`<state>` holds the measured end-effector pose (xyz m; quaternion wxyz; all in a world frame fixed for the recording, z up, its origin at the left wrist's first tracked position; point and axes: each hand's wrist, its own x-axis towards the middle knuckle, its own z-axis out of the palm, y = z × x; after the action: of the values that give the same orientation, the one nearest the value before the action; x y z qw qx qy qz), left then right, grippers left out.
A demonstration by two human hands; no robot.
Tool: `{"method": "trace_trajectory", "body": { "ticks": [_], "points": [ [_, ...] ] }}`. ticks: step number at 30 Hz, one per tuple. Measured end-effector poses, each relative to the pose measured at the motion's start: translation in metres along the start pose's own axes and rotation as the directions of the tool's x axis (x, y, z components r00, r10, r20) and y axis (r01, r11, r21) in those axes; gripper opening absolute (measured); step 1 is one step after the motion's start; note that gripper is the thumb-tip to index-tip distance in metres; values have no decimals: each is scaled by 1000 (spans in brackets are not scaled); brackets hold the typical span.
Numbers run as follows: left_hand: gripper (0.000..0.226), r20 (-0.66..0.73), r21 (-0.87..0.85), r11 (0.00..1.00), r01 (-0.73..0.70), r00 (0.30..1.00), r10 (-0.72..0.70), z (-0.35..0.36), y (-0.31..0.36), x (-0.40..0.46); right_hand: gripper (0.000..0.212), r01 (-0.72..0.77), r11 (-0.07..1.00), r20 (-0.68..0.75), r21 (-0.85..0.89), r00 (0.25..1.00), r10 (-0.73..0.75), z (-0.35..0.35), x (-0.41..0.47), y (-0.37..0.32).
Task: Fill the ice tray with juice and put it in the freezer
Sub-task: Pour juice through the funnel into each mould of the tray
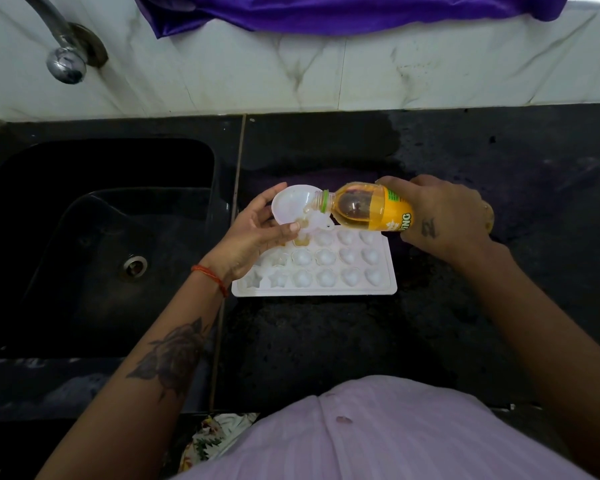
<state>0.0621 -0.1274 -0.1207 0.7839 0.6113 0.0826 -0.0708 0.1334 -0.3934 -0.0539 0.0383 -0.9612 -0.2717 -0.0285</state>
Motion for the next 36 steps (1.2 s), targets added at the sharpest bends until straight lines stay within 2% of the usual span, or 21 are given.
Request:
{"method": "trace_trajectory", "body": {
  "ticks": [8, 16, 25, 36],
  "points": [
    [74, -8, -3, 1000, 0, 1000, 0, 0, 2, -1, 74, 11, 999, 1, 47, 1000, -11, -3, -1, -2],
    [78, 0, 27, 1000, -9, 1000, 9, 4, 9, 0, 79, -41, 986, -25, 161, 999, 45, -4, -7, 0],
    [82, 33, 56, 998, 16, 999, -18, 21, 6, 7, 82, -75, 995, -37, 66, 996, 77, -5, -17, 15],
    [83, 34, 80, 997, 22, 999, -24, 26, 1, 9, 75, -71, 997, -25, -31, 997, 71, -5, -20, 22]
  ]
}}
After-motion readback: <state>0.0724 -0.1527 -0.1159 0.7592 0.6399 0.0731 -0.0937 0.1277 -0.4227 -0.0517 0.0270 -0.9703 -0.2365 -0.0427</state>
